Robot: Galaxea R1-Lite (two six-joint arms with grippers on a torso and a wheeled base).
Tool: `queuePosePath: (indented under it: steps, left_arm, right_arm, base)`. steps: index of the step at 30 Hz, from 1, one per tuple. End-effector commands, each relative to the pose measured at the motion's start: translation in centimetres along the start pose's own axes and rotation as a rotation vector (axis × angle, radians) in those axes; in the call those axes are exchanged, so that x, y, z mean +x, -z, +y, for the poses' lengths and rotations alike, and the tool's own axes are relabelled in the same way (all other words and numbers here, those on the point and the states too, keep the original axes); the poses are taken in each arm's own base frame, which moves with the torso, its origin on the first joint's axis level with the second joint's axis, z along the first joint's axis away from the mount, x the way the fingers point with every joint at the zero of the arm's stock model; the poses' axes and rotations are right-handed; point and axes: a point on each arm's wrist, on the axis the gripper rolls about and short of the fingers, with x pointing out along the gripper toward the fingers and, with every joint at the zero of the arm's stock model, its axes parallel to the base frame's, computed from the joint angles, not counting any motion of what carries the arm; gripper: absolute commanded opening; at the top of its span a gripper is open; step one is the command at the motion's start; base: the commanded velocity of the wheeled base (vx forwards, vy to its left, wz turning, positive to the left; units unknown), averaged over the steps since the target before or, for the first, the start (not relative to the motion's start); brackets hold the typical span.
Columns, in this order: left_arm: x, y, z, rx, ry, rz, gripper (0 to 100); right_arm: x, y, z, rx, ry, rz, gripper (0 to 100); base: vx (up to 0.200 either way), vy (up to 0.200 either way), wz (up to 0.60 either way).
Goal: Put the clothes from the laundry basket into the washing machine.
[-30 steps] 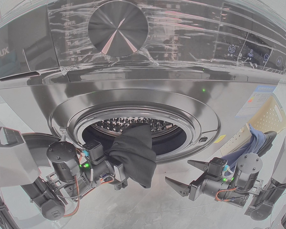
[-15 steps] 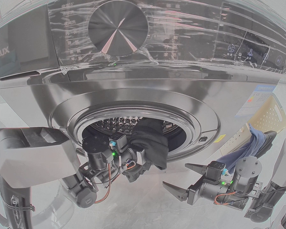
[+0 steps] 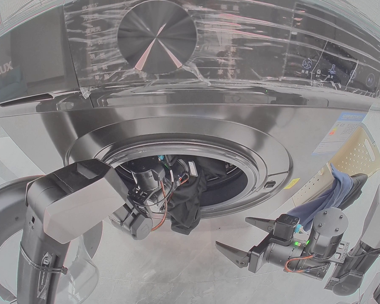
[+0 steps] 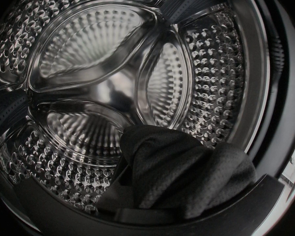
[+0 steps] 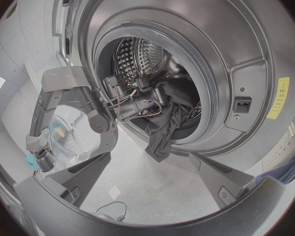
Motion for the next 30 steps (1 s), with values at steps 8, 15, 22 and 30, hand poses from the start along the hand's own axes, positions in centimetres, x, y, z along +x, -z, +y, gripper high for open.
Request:
queuePosePath:
  steps: [8,15,22,30]
  left_arm:
    - [5.5,-0.7,4.0,0.013,-0.117,-0.054,0]
    - [5.9,-1.3,4.3,0.009,-0.141,-0.056,0]
    - [4.5,-1.8,3.5,-0.028,-0.154,0.010,100]
    - [0.6,-0.7,1.7,-0.045,-0.150,0.267,100]
  right_arm:
    - [0.0,0.0,0.2,-0.002,-0.006,0.000,100]
    - [0.0,0.1,0.2,-0.002,-0.005,0.002,100]
    - [0.0,0.0,0.2,-0.003,-0.006,-0.001,100]
    - [0.0,0.0,0.2,-0.003,-0.007,-0.001,100]
  base:
    - [0.000,0.000,0.00]
    - [0.000,0.000,0.00]
    - [0.000,0.000,0.00]
    - [0.000,0.000,0.00]
